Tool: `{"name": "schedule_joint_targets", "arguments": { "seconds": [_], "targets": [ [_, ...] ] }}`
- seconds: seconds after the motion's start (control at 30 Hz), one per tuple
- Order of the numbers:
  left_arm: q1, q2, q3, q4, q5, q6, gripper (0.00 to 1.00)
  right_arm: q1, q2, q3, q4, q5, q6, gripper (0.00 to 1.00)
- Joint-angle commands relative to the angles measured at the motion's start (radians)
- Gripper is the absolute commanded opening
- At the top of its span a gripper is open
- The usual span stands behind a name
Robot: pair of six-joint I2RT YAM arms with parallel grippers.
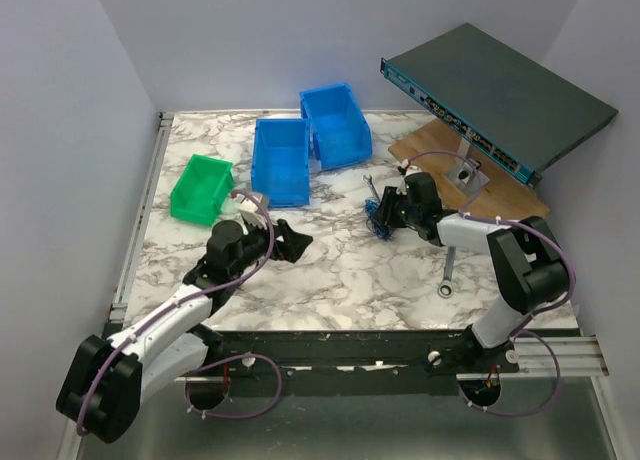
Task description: Untangle the cables
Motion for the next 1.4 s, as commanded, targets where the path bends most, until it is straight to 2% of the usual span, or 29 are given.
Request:
{"name": "schedule_joint_targets", "arguments": {
  "seconds": [0.0, 0.13, 0.23, 0.37, 0.4, 0.43, 0.47, 0.5, 0.53, 0.6, 0.73, 0.8, 0.87, 0.93, 1.07, 1.2, 1.37],
  "targets": [
    [-0.025, 0.073, 0.065, 0.042, 0.049, 0.027, 0.96, 0.012, 0.026, 0.022, -0.009, -0.051, -0.026, 0.35],
    [-0.036, 0.151, 0.111, 0.068, 0.067, 0.019, 0.94, 0.03, -0.025, -0.007, 0.05, -0.162, -0.023, 0.13],
    [-0.044, 0.212, 0.12, 0.143, 0.097, 0.002, 0.94, 0.035, -0.077, -0.065, 0.16, -0.329, 0.011, 0.02],
    [-0.044, 0.296, 0.105, 0.281, 0.167, 0.002, 0.94, 0.036, -0.103, -0.173, 0.399, -0.495, 0.094, 0.01],
    [-0.044, 0.311, 0.1, 0.305, 0.179, 0.004, 0.94, 0.036, -0.096, -0.194, 0.433, -0.517, 0.111, 0.01],
    [-0.044, 0.327, 0.096, 0.321, 0.188, 0.004, 0.94, 0.038, -0.086, -0.204, 0.452, -0.526, 0.116, 0.09],
    [-0.045, 0.337, 0.091, 0.34, 0.194, -0.001, 0.94, 0.039, -0.072, -0.205, 0.448, -0.532, 0.111, 0.32],
    [-0.046, 0.349, 0.09, 0.348, 0.199, -0.008, 0.94, 0.04, -0.062, -0.204, 0.433, -0.533, 0.101, 0.5],
    [-0.045, 0.356, 0.097, 0.343, 0.204, -0.01, 0.94, 0.042, -0.057, -0.205, 0.416, -0.521, 0.093, 0.61],
    [-0.047, 0.363, 0.113, 0.318, 0.197, 0.0, 0.94, 0.043, -0.076, -0.224, 0.399, -0.466, 0.092, 0.68],
    [-0.071, 0.377, 0.163, 0.193, 0.135, 0.048, 0.92, 0.044, -0.164, -0.26, 0.336, -0.37, 0.07, 0.68],
    [-0.093, 0.395, 0.204, 0.122, 0.109, 0.079, 0.79, 0.042, -0.204, -0.285, 0.321, -0.353, 0.068, 0.67],
    [-0.11, 0.425, 0.24, 0.061, 0.094, 0.088, 0.74, 0.044, -0.232, -0.308, 0.306, -0.352, 0.068, 0.64],
    [-0.123, 0.453, 0.26, 0.032, 0.095, 0.084, 0.73, 0.044, -0.249, -0.324, 0.285, -0.363, 0.058, 0.56],
    [-0.147, 0.514, 0.307, -0.043, 0.101, 0.078, 0.73, 0.075, -0.229, -0.333, 0.257, -0.392, 0.043, 0.57],
    [-0.157, 0.6, 0.378, -0.117, 0.124, 0.078, 0.74, 0.134, -0.167, -0.283, 0.19, -0.329, 0.0, 0.58],
    [-0.17, 0.702, 0.467, -0.2, 0.186, 0.1, 0.73, 0.15, -0.132, -0.27, 0.181, -0.304, -0.01, 0.47]
  ]
}}
